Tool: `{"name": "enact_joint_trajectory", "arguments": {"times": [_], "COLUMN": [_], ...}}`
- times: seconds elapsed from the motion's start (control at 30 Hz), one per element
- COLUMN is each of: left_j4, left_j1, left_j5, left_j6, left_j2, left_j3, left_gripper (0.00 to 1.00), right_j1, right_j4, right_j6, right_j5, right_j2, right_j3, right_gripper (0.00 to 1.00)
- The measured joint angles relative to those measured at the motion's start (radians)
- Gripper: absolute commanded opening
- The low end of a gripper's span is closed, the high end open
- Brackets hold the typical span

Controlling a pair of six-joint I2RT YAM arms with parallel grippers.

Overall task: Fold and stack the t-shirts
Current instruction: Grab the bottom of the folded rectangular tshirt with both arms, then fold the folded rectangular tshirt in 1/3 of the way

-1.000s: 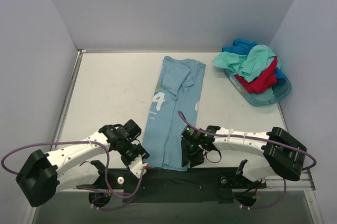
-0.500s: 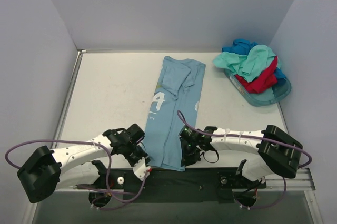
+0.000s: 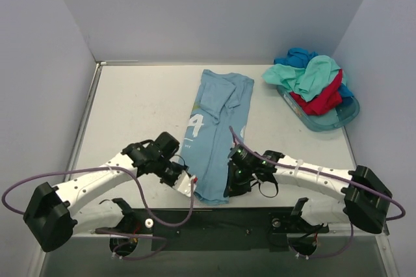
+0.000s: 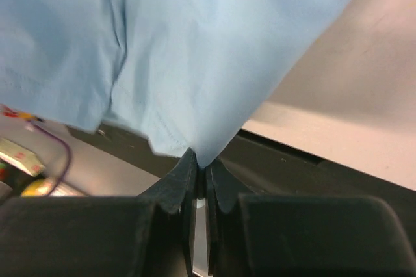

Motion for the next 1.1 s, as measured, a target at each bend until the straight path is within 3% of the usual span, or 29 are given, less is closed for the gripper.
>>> {"name": "enact_joint_trajectory", "arguments": {"times": [0.27,0.5,0.83,1.1], "left_j4": [0.034,0.16,0.312,0.358], "left_j1": [0.219,0.254,0.315,0.325], "left_j5": [0.068,0.012,-0.092,-0.096], "left_j6": [-0.261,-0.428,-0.483,-0.488], "left_j2": [0.219,0.478,0.722,0.84], "left_j3": [0.281,0.472,0.694,0.773], "left_gripper": [0.0,0.0,0.0,0.0], "right_j1": [-0.327,-0.571,-0.743,-0.773], "right_j4": [-0.046,-0.06,-0.082,-0.101], "right_j6": [-0.127,-0.29,-0.415,-0.462], "right_j5": [-0.024,-0.108,-0.2,-0.222], "right_j2": [-0.052,0.163,0.408,0.551], "right_j3": [0.117,0.291,0.468,0.589], "right_gripper": [0.0,0.0,0.0,0.0]}}
